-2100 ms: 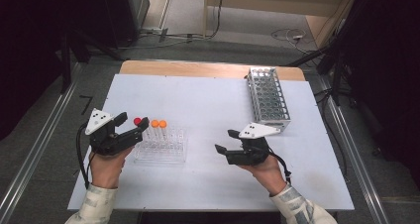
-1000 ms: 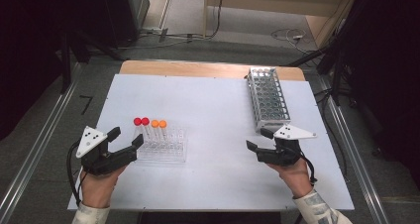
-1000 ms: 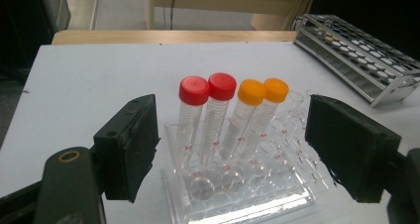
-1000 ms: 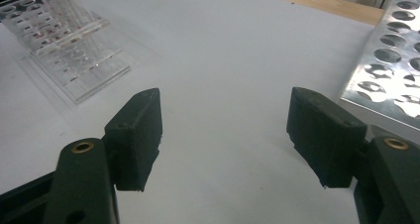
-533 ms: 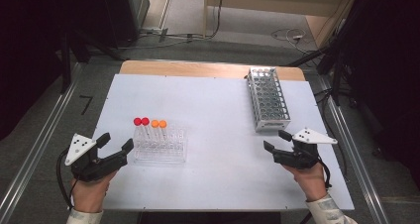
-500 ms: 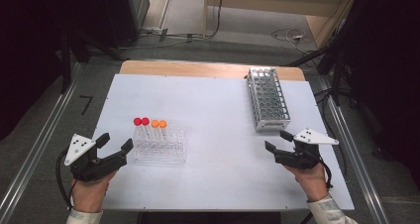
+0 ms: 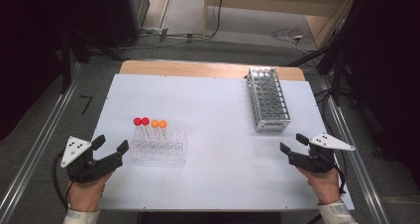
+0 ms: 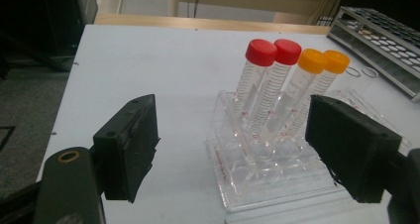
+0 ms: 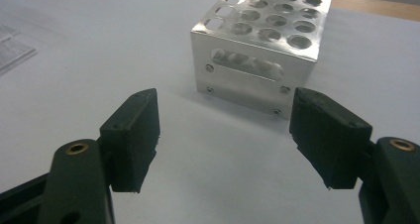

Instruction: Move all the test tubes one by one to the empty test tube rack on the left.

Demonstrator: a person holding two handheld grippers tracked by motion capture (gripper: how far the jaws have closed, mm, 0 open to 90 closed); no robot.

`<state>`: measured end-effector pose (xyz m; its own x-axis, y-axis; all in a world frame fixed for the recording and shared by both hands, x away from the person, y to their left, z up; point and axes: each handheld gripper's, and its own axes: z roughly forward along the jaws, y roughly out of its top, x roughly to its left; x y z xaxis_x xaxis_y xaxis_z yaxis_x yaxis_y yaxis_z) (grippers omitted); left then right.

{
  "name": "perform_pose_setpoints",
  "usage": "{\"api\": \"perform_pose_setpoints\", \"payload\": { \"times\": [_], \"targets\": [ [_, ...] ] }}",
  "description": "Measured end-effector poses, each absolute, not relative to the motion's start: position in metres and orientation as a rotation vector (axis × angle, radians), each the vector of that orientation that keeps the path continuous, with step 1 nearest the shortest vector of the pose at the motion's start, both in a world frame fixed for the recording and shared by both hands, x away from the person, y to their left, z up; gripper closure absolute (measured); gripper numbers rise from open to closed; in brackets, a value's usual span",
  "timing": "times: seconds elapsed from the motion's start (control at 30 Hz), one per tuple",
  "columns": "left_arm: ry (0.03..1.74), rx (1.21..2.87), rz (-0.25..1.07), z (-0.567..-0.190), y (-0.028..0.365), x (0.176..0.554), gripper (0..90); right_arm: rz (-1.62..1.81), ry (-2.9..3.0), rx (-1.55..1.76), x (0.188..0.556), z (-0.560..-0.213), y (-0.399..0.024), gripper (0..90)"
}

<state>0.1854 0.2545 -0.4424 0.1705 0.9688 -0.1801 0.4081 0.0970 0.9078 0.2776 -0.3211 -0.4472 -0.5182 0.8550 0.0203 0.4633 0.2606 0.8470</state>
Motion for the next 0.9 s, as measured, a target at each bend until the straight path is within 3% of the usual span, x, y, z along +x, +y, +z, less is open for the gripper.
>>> {"api": "perform_pose_setpoints", "payload": {
  "times": [0.5, 0.9],
  "targets": [
    [1.458, 1.451, 0.723, -0.452, 0.268, 0.188, 21.1, 1.123, 1.942, 1.385, 0.277, -0.46, -0.373, 25.8],
    [1.528, 1.485, 0.681, -0.47, 0.278, 0.195, 21.1, 1.066, 1.906, 1.496, 0.285, -0.478, -0.391, 21.5]
  ]
}}
